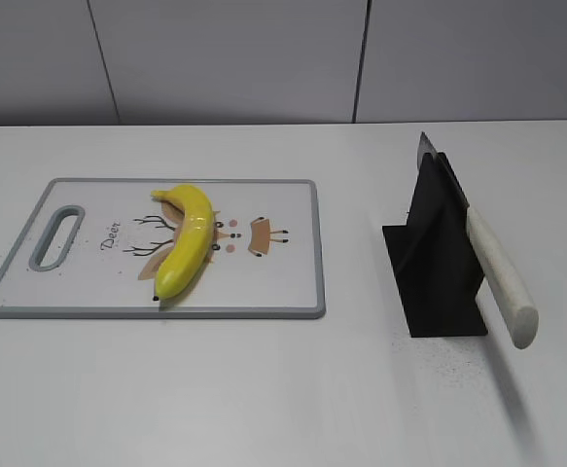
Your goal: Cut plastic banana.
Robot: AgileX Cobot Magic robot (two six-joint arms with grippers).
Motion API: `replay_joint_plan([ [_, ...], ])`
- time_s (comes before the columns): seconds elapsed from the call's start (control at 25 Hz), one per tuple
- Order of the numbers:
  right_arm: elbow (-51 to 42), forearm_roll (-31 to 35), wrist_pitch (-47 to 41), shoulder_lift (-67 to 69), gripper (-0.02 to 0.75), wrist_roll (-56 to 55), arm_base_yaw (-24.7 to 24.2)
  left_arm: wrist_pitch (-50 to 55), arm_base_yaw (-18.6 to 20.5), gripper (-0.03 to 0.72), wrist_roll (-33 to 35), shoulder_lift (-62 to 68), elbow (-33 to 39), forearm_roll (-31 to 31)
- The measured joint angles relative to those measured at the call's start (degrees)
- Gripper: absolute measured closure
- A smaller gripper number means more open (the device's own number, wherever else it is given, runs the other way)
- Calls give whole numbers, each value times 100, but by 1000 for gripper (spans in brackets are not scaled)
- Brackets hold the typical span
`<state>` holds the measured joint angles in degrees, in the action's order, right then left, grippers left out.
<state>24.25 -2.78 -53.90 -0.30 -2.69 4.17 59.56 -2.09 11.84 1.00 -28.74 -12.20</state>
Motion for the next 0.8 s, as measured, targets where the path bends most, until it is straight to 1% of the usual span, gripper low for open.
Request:
replay_joint_plan([
  [0.8, 0, 0, 6, 0, 160, 0, 0, 0, 0, 99, 0, 0, 0, 0],
])
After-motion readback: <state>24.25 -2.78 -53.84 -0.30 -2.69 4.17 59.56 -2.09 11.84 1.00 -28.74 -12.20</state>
